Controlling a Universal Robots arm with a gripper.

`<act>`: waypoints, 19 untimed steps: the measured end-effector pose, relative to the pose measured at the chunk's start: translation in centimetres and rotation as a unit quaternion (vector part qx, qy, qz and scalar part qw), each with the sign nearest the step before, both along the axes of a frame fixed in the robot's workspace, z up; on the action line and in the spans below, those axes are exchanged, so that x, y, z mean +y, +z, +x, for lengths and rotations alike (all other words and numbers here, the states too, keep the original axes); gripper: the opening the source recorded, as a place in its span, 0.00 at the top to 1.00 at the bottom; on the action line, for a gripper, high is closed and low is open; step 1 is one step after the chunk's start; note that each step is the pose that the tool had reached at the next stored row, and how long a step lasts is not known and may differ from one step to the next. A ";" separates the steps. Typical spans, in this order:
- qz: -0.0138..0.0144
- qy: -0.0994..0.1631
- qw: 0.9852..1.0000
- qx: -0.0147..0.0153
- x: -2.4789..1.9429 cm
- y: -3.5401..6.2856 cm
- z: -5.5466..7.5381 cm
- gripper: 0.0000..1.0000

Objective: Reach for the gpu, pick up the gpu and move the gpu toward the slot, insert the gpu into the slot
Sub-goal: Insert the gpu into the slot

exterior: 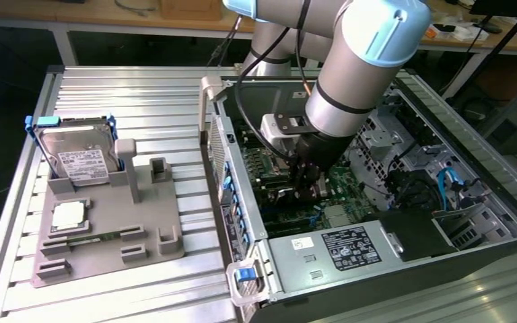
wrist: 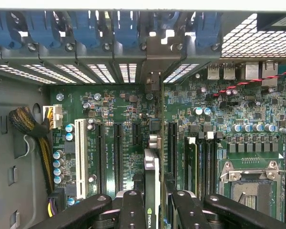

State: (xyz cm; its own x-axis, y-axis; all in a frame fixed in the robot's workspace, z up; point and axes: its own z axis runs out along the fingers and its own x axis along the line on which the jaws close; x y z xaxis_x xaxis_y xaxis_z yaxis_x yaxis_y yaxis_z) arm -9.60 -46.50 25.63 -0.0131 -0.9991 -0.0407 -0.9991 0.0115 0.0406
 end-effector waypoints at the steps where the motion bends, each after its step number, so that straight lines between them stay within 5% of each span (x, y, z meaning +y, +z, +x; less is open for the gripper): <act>1: 0.000 0.000 1.000 0.000 0.00 0.00 0.0 0.73; 9: 0.000 0.000 1.000 0.000 -0.01 0.03 0.0 0.65; 19: -0.002 0.000 1.000 -0.001 0.03 1.34 0.0 0.65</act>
